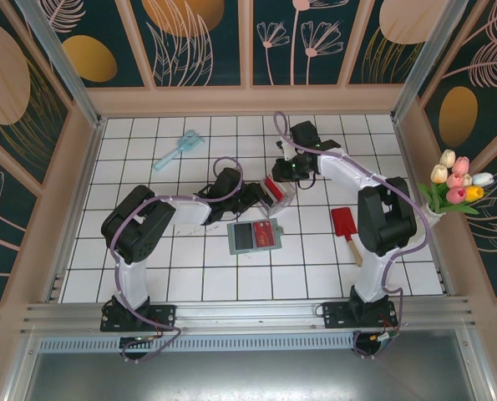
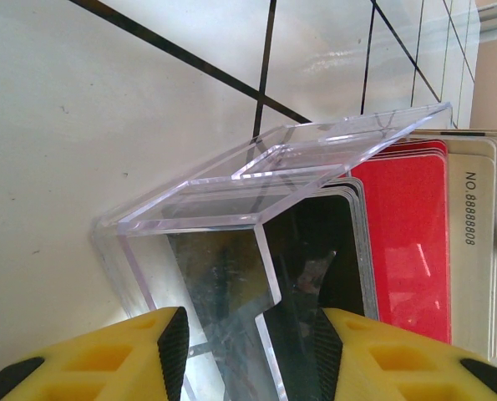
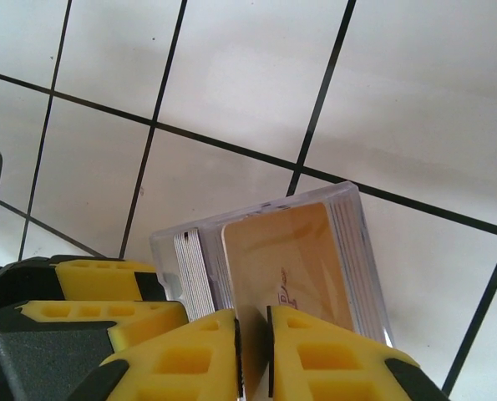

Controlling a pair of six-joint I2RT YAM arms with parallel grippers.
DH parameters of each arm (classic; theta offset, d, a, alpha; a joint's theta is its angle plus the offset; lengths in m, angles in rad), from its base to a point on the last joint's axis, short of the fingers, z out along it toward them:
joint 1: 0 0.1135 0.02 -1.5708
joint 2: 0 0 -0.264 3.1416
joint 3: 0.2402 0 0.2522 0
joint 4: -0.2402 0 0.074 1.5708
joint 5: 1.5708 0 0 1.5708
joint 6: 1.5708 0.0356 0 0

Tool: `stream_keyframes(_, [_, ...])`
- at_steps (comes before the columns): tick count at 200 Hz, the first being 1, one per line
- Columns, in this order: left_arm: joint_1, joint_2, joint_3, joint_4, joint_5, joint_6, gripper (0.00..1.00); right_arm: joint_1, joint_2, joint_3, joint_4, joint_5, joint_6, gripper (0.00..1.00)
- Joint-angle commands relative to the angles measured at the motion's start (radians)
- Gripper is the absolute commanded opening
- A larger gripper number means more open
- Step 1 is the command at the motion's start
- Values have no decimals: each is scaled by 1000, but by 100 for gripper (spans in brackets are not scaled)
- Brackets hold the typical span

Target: Put the credit cards into the card holder

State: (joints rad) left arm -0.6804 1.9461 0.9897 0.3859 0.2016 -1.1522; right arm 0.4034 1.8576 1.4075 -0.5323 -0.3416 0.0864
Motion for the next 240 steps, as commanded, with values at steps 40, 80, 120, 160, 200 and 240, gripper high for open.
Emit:
stream_keyframes(40, [-1,29,20,-11,20,14,47,-6,-75,-2,-37,-34,2,11])
stream_keyframes(80, [0,24,14,-8,19,14,47,-12,-103,-7,-29,24,7,8])
stream_keyframes(120, [0,22,12,-9,18,14,47,-11,-139,3,-20,143,7,3])
stream_keyframes(160, [0,21,13,-12,18,16,47,-10,-225,-45,65,121,-3,0])
stream_keyframes(200, [0,22,12,-10,18,14,47,25,-222,-99,106,73,-21,0])
stream_keyframes(240, [-1,22,12,-12,19,16,47,71,-175,-112,118,127,-42,0])
